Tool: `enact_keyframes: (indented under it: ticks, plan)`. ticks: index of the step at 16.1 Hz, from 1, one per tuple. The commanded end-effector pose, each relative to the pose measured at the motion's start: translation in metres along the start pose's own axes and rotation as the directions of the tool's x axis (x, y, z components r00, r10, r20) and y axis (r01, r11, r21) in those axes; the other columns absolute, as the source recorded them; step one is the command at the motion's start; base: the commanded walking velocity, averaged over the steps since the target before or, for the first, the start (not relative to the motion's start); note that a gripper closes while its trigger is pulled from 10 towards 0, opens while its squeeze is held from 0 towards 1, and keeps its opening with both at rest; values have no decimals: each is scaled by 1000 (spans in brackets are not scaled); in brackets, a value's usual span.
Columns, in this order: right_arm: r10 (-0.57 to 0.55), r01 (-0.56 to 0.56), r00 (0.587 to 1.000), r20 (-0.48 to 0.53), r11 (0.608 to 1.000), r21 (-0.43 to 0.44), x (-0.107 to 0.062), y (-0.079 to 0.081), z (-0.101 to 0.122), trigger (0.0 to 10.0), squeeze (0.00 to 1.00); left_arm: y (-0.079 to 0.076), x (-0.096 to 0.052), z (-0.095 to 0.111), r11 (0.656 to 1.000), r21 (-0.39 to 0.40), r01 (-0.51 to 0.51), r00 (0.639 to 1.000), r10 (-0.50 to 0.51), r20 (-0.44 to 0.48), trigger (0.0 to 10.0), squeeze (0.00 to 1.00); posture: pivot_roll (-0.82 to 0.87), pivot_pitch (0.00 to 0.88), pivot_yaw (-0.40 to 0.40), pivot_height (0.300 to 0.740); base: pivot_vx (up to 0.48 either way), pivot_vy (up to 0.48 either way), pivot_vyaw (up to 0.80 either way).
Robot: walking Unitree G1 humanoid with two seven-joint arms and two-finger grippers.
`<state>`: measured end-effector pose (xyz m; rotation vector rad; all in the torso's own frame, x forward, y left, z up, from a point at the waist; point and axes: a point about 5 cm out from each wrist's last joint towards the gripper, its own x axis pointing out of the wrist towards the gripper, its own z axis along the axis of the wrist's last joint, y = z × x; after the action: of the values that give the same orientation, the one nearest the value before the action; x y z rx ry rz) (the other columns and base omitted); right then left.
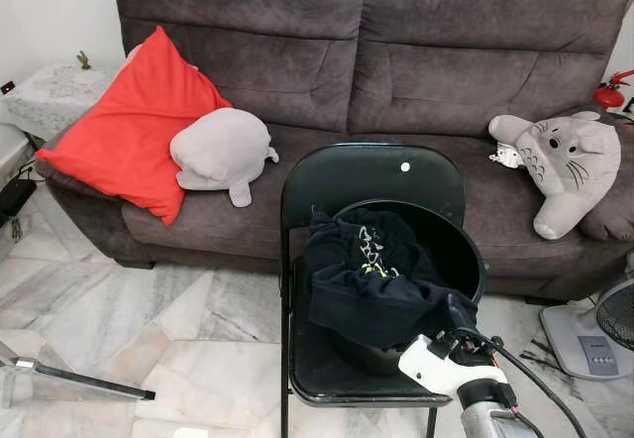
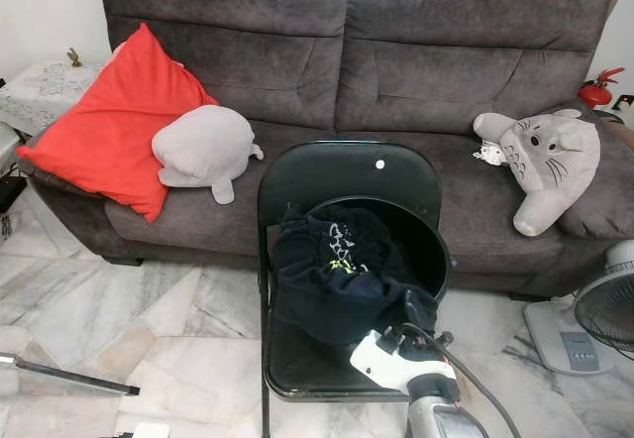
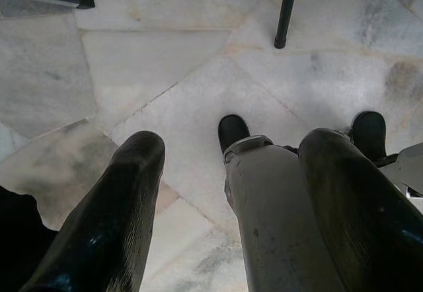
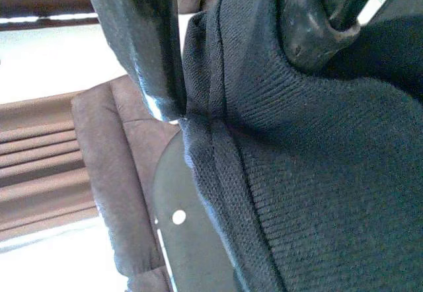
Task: Hang hanger
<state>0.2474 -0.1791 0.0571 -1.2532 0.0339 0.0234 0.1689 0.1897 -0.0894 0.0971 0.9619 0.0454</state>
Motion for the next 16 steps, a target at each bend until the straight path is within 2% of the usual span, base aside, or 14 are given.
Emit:
enact_keyframes:
  ticks: [1,5,7,9,10,14,16]
  plan:
    - [22,-22,1000,-21,1000,5,-3,5,-3,10000,0,1,-1,-6,1000,18,-4,1000,4,-16,10000,0,-117,85,-10,740,0,0,0]
    - [-152,152,986,68,988,-2,-2,-16,7,10000,0,1,-1,-6,1000,19,-6,1000,6,-14,10000,0,-117,85,-10,740,0,0,0]
    - [-137,138,989,61,990,-8,-4,-12,6,10000,0,1,-1,-5,1000,20,-7,1000,7,-13,10000,0,-117,86,-11,740,0,0,0]
    - [-30,30,999,-27,1000,-5,-8,7,-5,10000,0,1,-1,-5,1000,20,-7,1000,7,-12,10000,0,-119,85,-10,740,0,0,0]
    - [-18,18,999,-44,1000,7,-9,10,-7,10000,0,1,-1,-5,1000,20,-7,1000,7,-11,10000,0,-118,85,-9,740,0,0,0]
    - [-6,14,993,-121,998,60,-10,13,-14,10000,0,1,-1,-5,1000,20,-8,1000,8,-11,10000,0,-116,86,-8,740,0,0,0]
    - [-54,58,995,-89,997,44,-9,7,-11,10000,0,1,-1,-5,1000,20,-8,1000,8,-11,10000,0,-116,86,-8,740,0,0,0]
